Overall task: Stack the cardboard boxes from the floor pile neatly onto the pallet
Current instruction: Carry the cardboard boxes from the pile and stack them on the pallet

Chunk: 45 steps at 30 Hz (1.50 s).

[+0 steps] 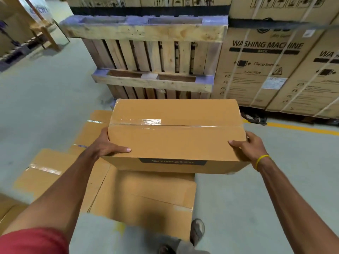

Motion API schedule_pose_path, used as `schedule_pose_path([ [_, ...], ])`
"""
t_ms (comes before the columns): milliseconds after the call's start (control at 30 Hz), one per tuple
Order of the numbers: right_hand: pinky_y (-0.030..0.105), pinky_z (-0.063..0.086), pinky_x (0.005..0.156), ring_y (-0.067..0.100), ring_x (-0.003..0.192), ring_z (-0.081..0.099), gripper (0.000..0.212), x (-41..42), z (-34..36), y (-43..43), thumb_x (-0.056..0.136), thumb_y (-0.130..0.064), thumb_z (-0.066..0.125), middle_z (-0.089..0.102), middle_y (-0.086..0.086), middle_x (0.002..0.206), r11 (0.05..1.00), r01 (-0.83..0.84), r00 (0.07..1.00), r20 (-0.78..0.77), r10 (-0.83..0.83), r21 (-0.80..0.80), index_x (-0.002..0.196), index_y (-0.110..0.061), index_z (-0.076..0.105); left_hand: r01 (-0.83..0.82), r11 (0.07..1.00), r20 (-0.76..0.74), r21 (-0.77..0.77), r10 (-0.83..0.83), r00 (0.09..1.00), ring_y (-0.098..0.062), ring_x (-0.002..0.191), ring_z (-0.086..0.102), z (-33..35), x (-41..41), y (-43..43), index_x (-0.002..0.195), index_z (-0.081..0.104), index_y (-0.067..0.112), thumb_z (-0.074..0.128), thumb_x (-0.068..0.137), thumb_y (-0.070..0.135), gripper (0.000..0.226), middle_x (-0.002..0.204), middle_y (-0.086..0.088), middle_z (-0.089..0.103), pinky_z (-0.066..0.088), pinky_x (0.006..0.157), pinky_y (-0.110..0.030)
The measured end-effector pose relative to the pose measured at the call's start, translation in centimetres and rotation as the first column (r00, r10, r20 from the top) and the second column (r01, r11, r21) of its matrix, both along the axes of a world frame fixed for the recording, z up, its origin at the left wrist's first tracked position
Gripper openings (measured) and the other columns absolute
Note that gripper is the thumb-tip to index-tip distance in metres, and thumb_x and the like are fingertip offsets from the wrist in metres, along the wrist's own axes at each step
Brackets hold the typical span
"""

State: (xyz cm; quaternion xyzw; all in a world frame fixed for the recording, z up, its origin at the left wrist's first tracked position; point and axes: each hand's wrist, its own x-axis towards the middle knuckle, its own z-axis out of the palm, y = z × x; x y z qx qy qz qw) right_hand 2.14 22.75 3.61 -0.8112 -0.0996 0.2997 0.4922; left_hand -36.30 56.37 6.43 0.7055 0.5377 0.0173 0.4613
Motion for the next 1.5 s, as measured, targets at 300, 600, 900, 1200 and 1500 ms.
schedule_pose_path([
  [300,0.031,0.048,0.085,0.006,0.096,0.062,0.055,-1.9,-2.7,2.3,0.072,-0.006,0.086,0.068,-0.011,0.105,0.999,0.029,0.998,-0.058,-0.027,0.035,0.118,-0.025,0.063,0.096,0.995,0.0,-0.038,-0.096,0.995,-0.026,0.125,0.05,-2.3,-0.7,3.9,0.144,0.033,0.018,0.107,0.044,0.032,0.125,0.123,0.008,0.054,0.047,0.102,-0.044],
  [600,0.044,0.052,0.098,0.023,0.109,0.06,0.09,-4.2,-4.2,5.7,0.055,-0.009,0.096,0.064,-0.005,0.112,0.991,0.104,0.993,-0.04,-0.108,-0.08,0.133,-0.017,0.052,0.183,0.974,0.004,-0.132,-0.184,0.983,-0.022,0.129,0.042,-3.8,-0.2,9.3,0.162,0.013,0.019,0.099,0.019,0.04,0.168,0.142,0.004,0.041,0.046,0.102,-0.046],
  [900,0.053,0.057,0.084,0.028,0.115,0.056,0.093,-8.9,-9.6,8.6,0.072,-0.01,0.086,0.057,-0.009,0.129,0.99,-0.009,0.984,-0.179,-0.016,-0.139,0.137,-0.053,0.036,0.177,0.971,-0.088,-0.163,-0.193,0.977,-0.022,0.129,0.05,-12.5,-2.8,15.5,0.155,0.026,0.015,0.109,0.026,0.039,0.155,0.141,0.004,0.051,0.048,0.107,-0.045],
  [1200,0.022,0.059,0.062,0.011,0.109,0.057,0.101,-10.1,-21.7,10.6,0.071,-0.002,0.088,0.057,-0.006,0.126,0.996,-0.015,0.98,-0.2,-0.004,-0.09,0.15,-0.038,0.035,0.128,0.983,-0.067,-0.132,-0.138,0.988,-0.022,0.116,0.059,-24.1,-4.1,16.8,0.142,0.039,0.013,0.102,0.018,0.049,0.143,0.126,-0.001,0.06,0.052,0.099,-0.043],
  [1500,0.038,0.055,0.094,0.017,0.112,0.066,0.098,-10.7,-29.5,10.1,0.045,-0.038,0.095,0.069,-0.003,0.12,0.984,-0.027,0.972,-0.236,-0.016,-0.178,0.133,-0.022,0.055,0.143,0.974,-0.037,-0.176,-0.151,0.988,-0.014,0.104,0.064,-31.2,-4.7,17.4,0.121,0.051,0.02,0.106,0.023,0.042,0.115,0.113,0.0,0.067,0.051,0.096,-0.041],
])
